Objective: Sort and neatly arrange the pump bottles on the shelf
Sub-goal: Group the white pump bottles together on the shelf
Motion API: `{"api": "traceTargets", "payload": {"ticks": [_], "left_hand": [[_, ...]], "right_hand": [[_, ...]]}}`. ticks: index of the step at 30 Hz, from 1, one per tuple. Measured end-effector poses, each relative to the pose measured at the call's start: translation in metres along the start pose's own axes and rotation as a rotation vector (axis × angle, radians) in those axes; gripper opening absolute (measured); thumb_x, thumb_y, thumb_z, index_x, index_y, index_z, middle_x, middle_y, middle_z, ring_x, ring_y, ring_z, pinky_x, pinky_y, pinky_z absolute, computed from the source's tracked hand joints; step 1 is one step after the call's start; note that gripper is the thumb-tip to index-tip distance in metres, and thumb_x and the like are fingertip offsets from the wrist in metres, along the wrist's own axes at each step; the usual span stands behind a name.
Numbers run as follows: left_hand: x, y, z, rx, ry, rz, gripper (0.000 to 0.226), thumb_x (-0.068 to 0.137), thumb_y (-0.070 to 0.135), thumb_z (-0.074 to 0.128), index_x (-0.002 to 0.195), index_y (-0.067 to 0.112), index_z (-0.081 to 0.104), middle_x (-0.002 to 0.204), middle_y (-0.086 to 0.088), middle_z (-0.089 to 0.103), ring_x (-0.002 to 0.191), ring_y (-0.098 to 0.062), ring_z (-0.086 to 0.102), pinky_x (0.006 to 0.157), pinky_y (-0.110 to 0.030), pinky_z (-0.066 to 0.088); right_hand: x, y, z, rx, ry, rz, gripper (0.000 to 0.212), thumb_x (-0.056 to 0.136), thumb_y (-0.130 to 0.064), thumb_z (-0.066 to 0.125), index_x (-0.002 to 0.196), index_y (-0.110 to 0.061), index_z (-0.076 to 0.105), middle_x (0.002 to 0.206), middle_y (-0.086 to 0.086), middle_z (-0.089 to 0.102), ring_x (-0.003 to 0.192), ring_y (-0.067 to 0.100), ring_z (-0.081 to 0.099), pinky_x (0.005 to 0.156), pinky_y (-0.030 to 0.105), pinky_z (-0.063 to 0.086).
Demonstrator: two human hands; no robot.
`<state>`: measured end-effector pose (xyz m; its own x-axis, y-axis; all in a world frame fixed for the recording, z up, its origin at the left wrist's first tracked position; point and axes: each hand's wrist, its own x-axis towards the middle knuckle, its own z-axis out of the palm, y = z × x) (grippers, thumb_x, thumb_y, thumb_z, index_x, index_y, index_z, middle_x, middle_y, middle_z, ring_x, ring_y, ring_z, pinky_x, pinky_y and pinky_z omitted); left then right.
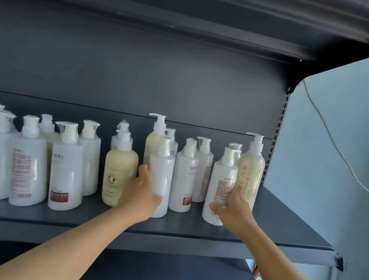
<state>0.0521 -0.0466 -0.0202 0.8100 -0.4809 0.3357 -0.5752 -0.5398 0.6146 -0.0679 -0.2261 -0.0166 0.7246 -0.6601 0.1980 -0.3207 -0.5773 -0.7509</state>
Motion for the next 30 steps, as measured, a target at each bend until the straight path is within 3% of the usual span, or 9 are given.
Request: {"api": "traceTargets", "payload": {"ticks": [6,14,19,23,27,30], "left_hand": [[0.008,0.004,0.012,0.001,-0.04,0.026,0.06,0.087,0.021,0.061,0.129,0.011,0.02,0.116,-0.009,0.053,0.092,-0.027,0.059,0.078,-0.041,0.053],[0.019,0.013,0.02,-0.104,-0.096,-0.012,0.059,0.084,0.024,0.067,0.118,0.017,0.02,0.117,0.0,0.046,0.096,-0.021,0.055,0.084,-0.041,0.052],[0.022,0.027,0.038,-0.119,-0.09,-0.007,0.059,0.083,0.027,0.068,0.114,0.018,0.018,0.123,0.002,0.045,0.106,-0.022,0.054,0.088,-0.043,0.05],[0.025,0.032,0.048,-0.115,-0.1,-0.021,0.061,0.083,0.029,0.067,0.122,0.014,0.023,0.129,-0.002,0.046,0.11,-0.024,0.053,0.082,-0.035,0.047],[0.031,0.029,0.047,-0.162,-0.203,-0.024,0.067,0.083,0.022,0.068,0.131,0.015,0.021,0.128,-0.003,0.044,0.104,-0.017,0.046,0.08,-0.028,0.04],[0.034,0.026,0.046,-0.161,-0.242,-0.019,0.072,0.081,0.018,0.07,0.132,0.018,0.018,0.126,-0.001,0.043,0.107,-0.017,0.046,0.081,-0.027,0.041]], "right_hand": [[0.003,0.003,0.002,-0.033,0.009,-0.041,0.045,0.086,-0.023,0.066,0.11,-0.016,0.029,0.122,0.006,0.05,0.101,0.019,0.049,0.081,0.029,0.042],[0.011,0.007,0.007,-0.048,0.017,-0.06,0.044,0.087,-0.023,0.063,0.117,-0.012,0.033,0.122,0.008,0.054,0.109,0.025,0.053,0.092,0.04,0.048],[0.016,0.01,0.007,-0.177,0.052,-0.077,0.044,0.087,-0.033,0.062,0.113,-0.011,0.034,0.11,0.008,0.059,0.096,0.027,0.059,0.079,0.04,0.051],[0.011,0.009,0.003,-0.311,0.141,-0.096,0.043,0.087,-0.036,0.062,0.11,-0.013,0.035,0.099,0.004,0.059,0.079,0.023,0.053,0.063,0.032,0.042],[0.003,0.013,-0.001,-0.365,0.229,-0.231,0.043,0.087,-0.031,0.061,0.114,-0.012,0.032,0.11,0.002,0.053,0.088,0.026,0.057,0.062,0.031,0.039],[0.007,0.015,0.01,-0.394,0.261,-0.269,0.047,0.087,-0.022,0.059,0.119,-0.012,0.027,0.11,0.004,0.053,0.082,0.027,0.061,0.057,0.03,0.041]]}}
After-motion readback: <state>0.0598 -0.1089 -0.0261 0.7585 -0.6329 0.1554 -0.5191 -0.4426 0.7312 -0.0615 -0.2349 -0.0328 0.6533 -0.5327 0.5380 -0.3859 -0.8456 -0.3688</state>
